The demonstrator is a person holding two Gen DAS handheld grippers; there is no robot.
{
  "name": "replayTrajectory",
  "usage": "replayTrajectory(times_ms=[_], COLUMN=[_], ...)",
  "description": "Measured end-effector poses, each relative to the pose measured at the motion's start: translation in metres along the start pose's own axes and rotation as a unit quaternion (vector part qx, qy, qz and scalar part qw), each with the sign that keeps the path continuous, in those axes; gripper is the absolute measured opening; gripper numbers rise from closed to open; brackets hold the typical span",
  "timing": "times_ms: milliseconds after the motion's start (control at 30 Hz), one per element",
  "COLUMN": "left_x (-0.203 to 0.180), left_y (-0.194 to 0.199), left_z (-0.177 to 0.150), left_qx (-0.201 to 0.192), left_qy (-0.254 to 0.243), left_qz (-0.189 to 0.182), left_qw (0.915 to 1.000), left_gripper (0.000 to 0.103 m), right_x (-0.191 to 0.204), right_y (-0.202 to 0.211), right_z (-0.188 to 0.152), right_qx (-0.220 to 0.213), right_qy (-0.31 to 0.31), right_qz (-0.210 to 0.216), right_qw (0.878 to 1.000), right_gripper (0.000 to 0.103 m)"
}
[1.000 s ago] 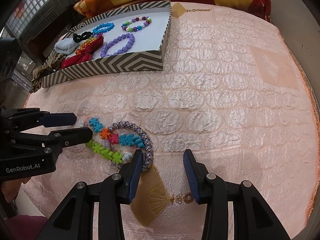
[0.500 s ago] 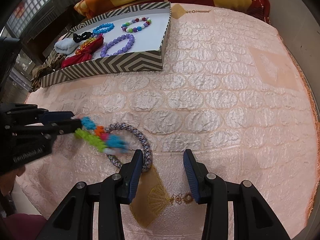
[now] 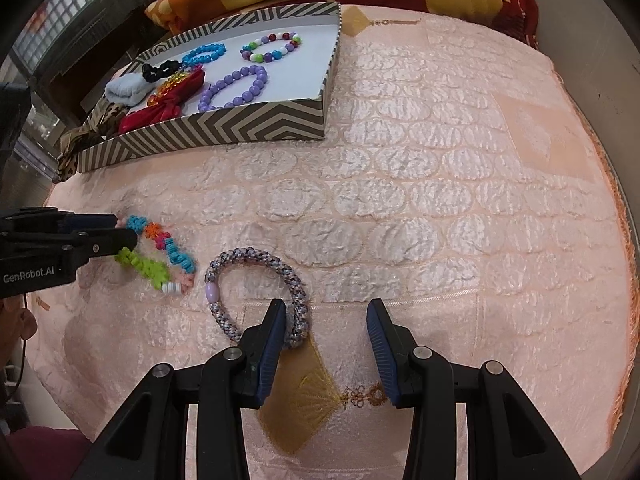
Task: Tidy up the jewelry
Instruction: 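Grasp the grey braided bracelet with right tool while left grasps teal-green bracelets, then carry the teal-green bracelets into the tray with left tool while right places grey bracelet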
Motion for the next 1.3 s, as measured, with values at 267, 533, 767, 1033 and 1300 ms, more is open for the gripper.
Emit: replayTrajectory(times_ms=[267, 533, 767, 1033, 1300], left_x=[-0.021, -0.022, -0.013, 0.011, 0.02], left_y=[-0.008, 0.019, 0.052, 0.105, 0.147], left_z=[-0.012, -0.007, 0.014, 0.052, 0.081], left_qx=[-0.02, -0.047, -0.075, -0.119, -0.159], left_qy=[-0.015, -0.009, -0.01, -0.001, -0.008], left_qz=[0.039, 0.012, -0.002, -0.01, 0.02], left_qw=[0.9989, 0.9988, 0.9972, 0.9929, 0.9871], left_gripper=[0.01, 0.01, 0.01, 0.01, 0.01], right_x=[0.004, 0.008, 0.015, 0.016, 0.026], right_y=[0.003, 0.034, 0.067, 0.086, 0.084], right_z=[0.003, 0.021, 0.047, 0.082, 0.105], right_qx=[-0.011, -0.042, -0.079, -0.111, -0.119], right_qy=[0.006, 0.01, 0.025, 0.028, 0.031], right_qz=[0.003, 0.015, 0.018, 0.013, 0.021], right_qw=[1.0, 0.999, 0.996, 0.993, 0.992], right_gripper=[0.007, 0.007, 0.007, 0.007, 0.007])
Point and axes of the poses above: each gripper's, at about its wrist camera, not at the fingertips, and y roughly against the way its jaws point, x to its left, z to its top, the point moved 8 cm from there along -y, roughly the way its jaws point, and after that the axes turned 2 degrees about -x, right-handed, at the moved point
